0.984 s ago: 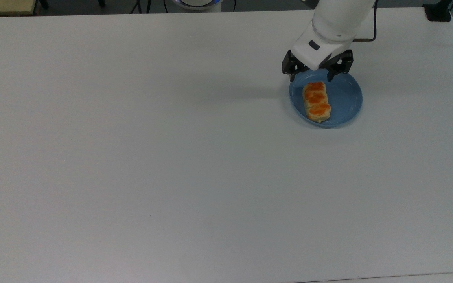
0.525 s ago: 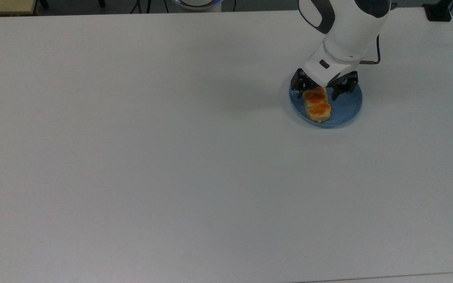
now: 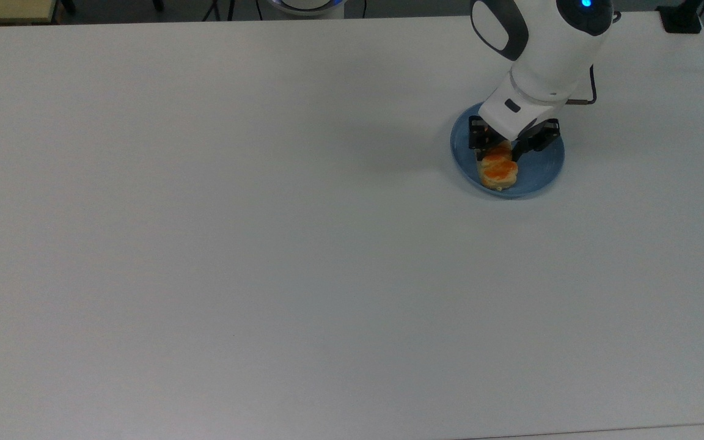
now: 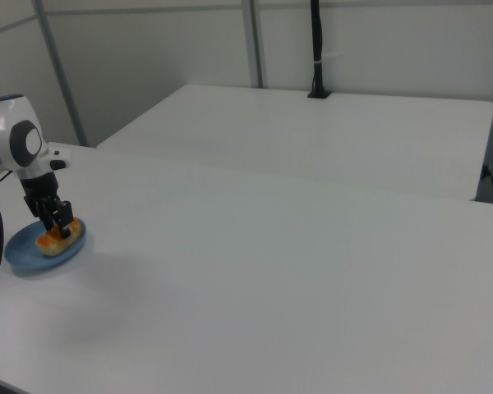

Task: Put the bread on the table
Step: 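Close the gripper on the bread, then lift the bread off the plate and carry it away from the plate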

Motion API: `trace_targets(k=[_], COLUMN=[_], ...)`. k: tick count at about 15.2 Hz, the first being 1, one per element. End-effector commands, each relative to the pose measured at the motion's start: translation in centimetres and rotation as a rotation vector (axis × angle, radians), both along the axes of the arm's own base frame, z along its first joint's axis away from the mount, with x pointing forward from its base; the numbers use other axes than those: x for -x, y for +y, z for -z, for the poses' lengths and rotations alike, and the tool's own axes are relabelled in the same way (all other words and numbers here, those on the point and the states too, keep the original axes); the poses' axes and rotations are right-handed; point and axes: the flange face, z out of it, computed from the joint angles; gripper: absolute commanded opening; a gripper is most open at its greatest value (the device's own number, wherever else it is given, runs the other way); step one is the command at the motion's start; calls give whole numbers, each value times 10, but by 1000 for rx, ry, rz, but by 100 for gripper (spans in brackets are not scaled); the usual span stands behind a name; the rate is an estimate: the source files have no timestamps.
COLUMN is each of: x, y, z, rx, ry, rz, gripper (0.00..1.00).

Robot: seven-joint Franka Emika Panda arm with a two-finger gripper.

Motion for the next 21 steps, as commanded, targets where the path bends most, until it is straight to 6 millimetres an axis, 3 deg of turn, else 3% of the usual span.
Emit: trace_targets(k=[1, 4, 7, 11, 13, 16, 21], x=[1, -6, -28, -80, -106, -131, -154], y=[6, -4, -31, -102, -144, -195, -249], z=[-7, -33, -62, -96, -103, -104, -66], rx=[5, -6, 1, -17, -20, -14, 18], ry=[-22, -46, -32, -80, -104, -124, -128], rz=[2, 12, 14, 5, -24, -80, -131], gripper=[32, 31, 31, 31, 31, 31, 31])
